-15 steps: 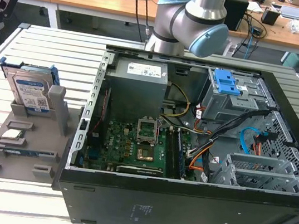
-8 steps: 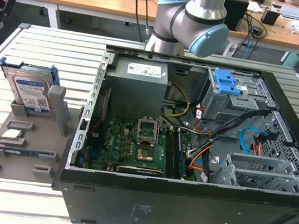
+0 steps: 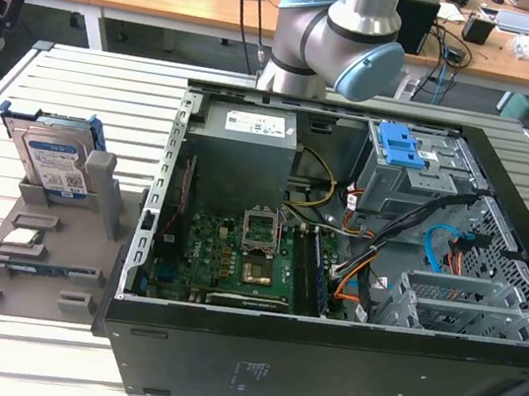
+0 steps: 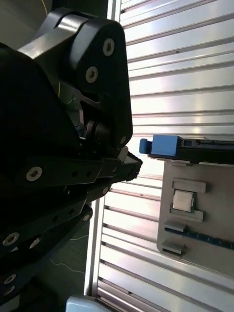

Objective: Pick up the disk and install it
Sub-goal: 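Pick up the disk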

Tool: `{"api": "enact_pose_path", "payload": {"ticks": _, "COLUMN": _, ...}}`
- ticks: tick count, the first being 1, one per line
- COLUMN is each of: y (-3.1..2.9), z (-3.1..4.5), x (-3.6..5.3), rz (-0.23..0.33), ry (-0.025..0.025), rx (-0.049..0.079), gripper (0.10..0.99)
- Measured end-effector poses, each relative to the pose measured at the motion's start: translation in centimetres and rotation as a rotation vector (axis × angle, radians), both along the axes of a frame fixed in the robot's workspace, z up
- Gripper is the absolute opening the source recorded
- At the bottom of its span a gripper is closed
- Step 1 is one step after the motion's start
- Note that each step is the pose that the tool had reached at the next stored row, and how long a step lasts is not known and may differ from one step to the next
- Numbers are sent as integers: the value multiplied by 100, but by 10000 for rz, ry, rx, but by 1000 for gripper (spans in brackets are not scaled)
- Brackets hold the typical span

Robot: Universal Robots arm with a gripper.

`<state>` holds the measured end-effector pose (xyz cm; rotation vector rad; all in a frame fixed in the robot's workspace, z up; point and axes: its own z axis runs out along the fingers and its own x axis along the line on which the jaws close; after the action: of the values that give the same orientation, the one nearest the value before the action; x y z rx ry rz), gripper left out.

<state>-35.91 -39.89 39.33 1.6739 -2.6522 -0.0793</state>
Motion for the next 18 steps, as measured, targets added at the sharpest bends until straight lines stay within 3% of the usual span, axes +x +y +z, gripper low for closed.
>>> {"api": "enact_pose_path", "payload": {"ticks": 4, "y": 0, "z": 0, "x": 0, "rz": 845, "ry": 0, "rx": 0, "gripper": 106}}
{"api": "enact_pose_path", "payload": {"ticks": 18, "y": 0, "z": 0, "x": 0, "rz": 2737, "ry": 0, "rx": 0, "gripper": 106}}
